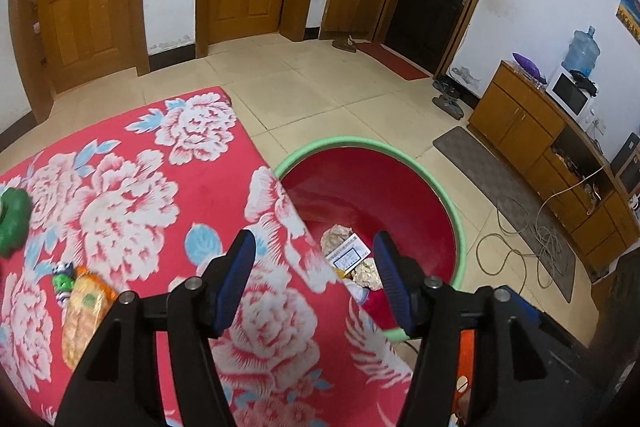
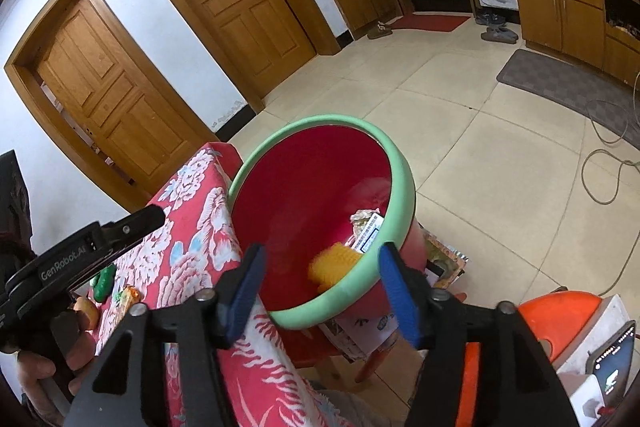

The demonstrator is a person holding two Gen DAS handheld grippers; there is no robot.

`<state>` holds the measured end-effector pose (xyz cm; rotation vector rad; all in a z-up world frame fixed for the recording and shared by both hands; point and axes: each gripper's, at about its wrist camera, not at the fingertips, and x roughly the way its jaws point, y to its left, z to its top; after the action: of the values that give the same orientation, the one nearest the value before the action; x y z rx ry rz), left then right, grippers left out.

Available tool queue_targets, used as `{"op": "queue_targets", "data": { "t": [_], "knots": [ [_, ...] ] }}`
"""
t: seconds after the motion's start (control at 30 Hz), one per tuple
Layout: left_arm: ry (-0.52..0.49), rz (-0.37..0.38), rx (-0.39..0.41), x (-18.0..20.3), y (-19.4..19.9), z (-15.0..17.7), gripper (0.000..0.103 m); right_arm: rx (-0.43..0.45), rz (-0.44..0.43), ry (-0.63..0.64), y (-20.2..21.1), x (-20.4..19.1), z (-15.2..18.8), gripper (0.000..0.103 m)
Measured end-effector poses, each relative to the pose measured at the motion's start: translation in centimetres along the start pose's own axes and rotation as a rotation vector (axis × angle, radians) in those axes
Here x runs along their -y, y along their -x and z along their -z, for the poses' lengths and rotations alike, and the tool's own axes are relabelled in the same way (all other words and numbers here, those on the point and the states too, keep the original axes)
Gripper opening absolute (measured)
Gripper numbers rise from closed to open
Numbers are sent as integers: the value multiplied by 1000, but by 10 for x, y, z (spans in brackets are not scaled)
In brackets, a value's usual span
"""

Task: Collect trash
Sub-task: 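Open the left tool over the bucket to drop the yellow foam net, then move both tools back over the table items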

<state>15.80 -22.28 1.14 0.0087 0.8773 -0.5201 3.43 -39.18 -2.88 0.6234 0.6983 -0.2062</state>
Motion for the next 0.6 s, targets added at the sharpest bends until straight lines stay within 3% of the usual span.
{"op": "queue_targets", "data": {
  "t": [0.33, 0.6],
  "knots": [
    [35, -38, 28, -21, 44, 21, 61, 24, -16, 27, 30, -14, 7, 72],
    [109, -105, 60, -64, 79, 39, 61, 28, -47, 60, 49, -29, 15, 73]
  ]
}}
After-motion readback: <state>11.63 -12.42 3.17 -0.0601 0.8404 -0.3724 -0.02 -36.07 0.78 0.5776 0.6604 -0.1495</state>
